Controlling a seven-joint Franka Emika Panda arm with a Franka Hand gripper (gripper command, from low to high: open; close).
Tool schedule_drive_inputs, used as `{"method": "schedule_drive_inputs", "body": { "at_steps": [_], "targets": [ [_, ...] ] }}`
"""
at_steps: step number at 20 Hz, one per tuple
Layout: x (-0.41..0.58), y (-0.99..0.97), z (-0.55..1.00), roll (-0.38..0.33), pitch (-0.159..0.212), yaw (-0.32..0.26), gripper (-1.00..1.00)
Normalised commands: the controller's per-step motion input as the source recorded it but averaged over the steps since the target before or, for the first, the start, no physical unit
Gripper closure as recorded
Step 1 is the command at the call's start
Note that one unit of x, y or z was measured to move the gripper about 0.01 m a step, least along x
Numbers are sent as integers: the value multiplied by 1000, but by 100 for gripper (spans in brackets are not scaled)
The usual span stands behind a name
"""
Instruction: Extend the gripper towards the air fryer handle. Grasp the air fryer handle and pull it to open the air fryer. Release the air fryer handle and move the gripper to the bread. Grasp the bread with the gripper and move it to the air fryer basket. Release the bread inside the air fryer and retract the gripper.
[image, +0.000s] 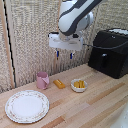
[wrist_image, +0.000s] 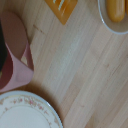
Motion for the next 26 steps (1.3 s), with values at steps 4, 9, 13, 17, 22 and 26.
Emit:
{"method": "schedule_drive_inputs", "body": {
  "at_steps": [4, 9, 13, 17, 22, 26],
  "targets": [
    [74, -269, -77, -375, -21, -121, -100],
    [7, -281, -118, -375, -22, -101, -100],
    [0, -288, -96, -375, -57, -64, -100],
    [0, -341, -66, -375, -103, -12, -100],
    [0, -467, -90, -299, -123, -1, -100],
    [0, -520, -98, -204, -108, 0, -100]
  ]
}}
